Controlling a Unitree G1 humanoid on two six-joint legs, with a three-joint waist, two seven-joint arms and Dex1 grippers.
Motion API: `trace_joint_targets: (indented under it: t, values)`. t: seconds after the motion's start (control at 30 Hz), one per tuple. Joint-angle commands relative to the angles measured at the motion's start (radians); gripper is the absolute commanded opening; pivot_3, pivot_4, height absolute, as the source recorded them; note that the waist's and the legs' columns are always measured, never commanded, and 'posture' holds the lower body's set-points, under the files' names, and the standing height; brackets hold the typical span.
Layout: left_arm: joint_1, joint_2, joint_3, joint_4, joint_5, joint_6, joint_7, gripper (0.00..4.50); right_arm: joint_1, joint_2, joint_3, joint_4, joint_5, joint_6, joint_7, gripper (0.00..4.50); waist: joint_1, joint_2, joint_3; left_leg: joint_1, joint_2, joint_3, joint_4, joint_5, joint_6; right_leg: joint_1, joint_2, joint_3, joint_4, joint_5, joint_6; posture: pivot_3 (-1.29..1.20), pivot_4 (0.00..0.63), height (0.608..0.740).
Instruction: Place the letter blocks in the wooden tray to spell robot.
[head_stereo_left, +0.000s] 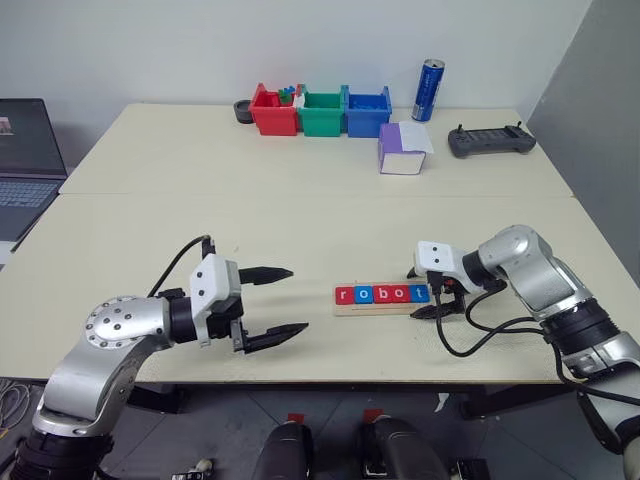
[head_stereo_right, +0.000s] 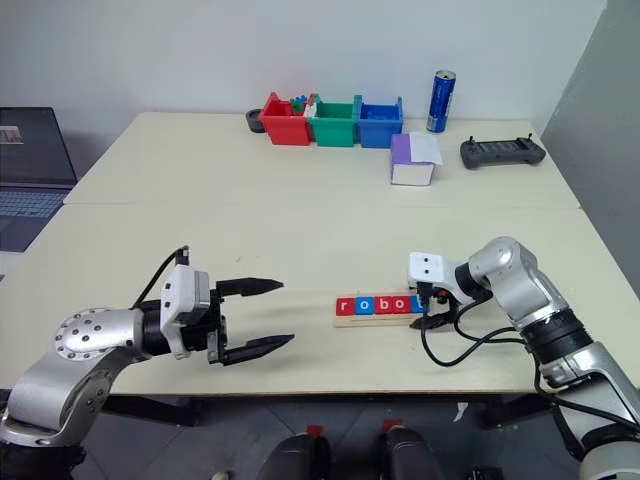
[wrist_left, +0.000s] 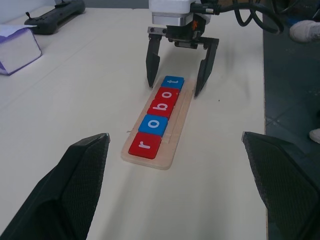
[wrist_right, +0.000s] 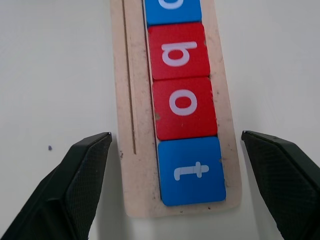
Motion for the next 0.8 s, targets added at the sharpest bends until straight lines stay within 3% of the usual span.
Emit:
trace_joint_targets:
  t: [0.03, 0.23, 0.4, 0.57, 0.8]
  values:
    - [0.003, 0.008, 0.034, 0.022, -0.002, -0.032, -0.013, 4.50, 0.003, -0.074, -0.143, -0.088, 0.143, 0.005, 0.084, 4.46, 0.001, 0.000, 0.000, 0.000, 0.000, 0.000, 0.000, 0.000, 0.000, 0.000, 0.000, 0.000, 0.000, 0.000, 0.000, 0.00, 0.150, 0.740]
    - [0.057, 0.018, 0.107, 0.073, -0.022, -0.087, -0.057, 4.50, 0.137, -0.297, -0.401, -0.056, 0.316, -0.024, 0.190, 4.46, 0.009, 0.000, 0.000, -0.001, -0.001, -0.001, 0.000, -0.001, 0.000, 0.001, 0.000, -0.001, -0.003, 0.000, 0.000, 0.00, 0.150, 0.740]
    - [0.090, 0.026, 0.158, 0.109, -0.028, -0.114, -0.091, 4.50, 0.255, -0.431, -0.541, 0.077, 0.409, -0.068, 0.235, 4.46, 0.009, 0.000, 0.000, 0.000, -0.001, -0.001, 0.000, -0.002, 0.000, 0.001, 0.000, -0.001, -0.004, 0.000, 0.000, 0.00, 0.150, 0.740]
    - [0.103, 0.036, 0.186, 0.159, -0.022, -0.145, -0.139, 4.50, 0.320, -0.497, -0.506, 0.141, 0.486, -0.149, 0.237, 4.46, -0.001, 0.001, 0.000, 0.001, 0.000, 0.000, 0.000, -0.002, 0.000, 0.001, 0.000, -0.001, -0.003, 0.000, -0.001, 0.00, 0.150, 0.740]
    - [0.098, 0.050, 0.180, 0.224, 0.021, -0.189, -0.150, 4.50, 0.286, -0.476, -0.469, 0.153, 0.496, -0.163, 0.237, 4.46, 0.001, 0.001, 0.000, 0.001, 0.000, 0.000, 0.000, -0.002, 0.000, 0.001, 0.000, -0.001, -0.002, 0.000, -0.001, 0.00, 0.150, 0.740]
